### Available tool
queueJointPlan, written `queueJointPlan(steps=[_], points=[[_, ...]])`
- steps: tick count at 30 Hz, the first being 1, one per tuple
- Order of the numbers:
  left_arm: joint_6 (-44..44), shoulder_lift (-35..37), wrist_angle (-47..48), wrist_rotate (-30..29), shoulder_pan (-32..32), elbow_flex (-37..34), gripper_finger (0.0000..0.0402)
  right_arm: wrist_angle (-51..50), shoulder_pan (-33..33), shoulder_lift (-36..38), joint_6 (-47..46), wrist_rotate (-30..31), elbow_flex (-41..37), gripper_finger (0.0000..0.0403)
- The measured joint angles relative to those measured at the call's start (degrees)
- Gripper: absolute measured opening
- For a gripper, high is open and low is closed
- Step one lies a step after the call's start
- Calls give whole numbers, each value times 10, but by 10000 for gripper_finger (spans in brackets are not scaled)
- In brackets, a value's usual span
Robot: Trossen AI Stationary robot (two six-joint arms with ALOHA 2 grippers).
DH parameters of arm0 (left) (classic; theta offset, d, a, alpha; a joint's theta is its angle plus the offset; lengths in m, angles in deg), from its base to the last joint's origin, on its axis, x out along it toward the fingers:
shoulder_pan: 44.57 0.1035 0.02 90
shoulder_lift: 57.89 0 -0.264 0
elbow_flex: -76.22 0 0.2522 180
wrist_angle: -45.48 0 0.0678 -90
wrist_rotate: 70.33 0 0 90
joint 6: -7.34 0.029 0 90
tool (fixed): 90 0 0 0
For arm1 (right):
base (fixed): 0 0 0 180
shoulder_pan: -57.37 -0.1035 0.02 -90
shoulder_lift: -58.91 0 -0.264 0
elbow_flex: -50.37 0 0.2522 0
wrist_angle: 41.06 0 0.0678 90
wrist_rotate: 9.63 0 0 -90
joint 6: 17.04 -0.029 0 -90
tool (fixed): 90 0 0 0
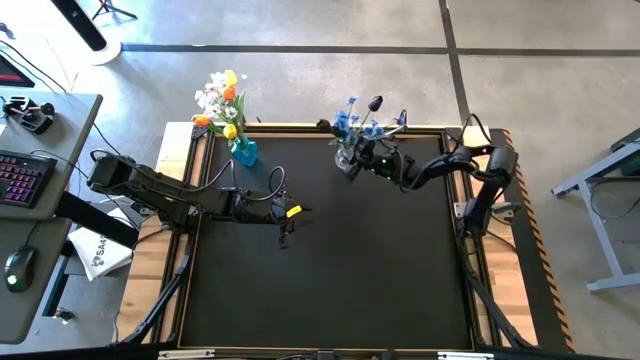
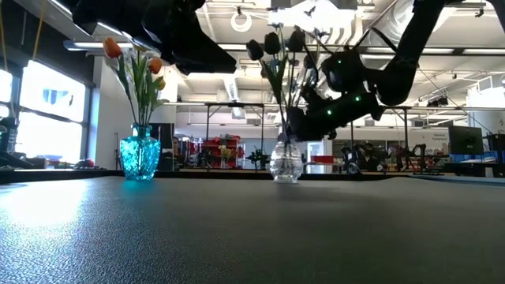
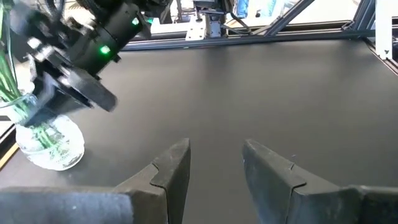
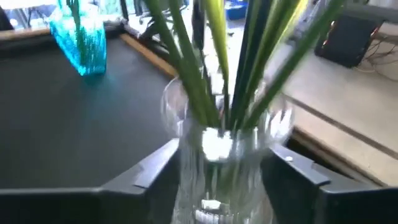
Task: Sort flowers into vase by color
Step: Adjust the transparent vase, then return to Home Position
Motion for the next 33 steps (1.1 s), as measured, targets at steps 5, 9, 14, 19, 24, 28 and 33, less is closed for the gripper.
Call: queueJointPlan(steps=[5,9,14,19,24,28,33], points=[[-5,0,0,0,0,0,135,-37,3,19,3,-15,-3,260],[-5,0,0,0,0,0,135,-88,3,50,13,-11,-3,300],[-5,0,1,0,0,0,135,-180,3,110,13,-9,-3,314],[-5,0,1,0,0,0,135,-340,0,192,-1,-8,-3,315],[-5,0,8,0,0,0,135,-512,-32,275,-51,5,-3,302],[-5,0,14,-1,0,0,135,-574,-89,336,-64,-16,-23,287],[-5,0,18,-2,0,0,135,-539,-161,435,-30,-69,-110,264]])
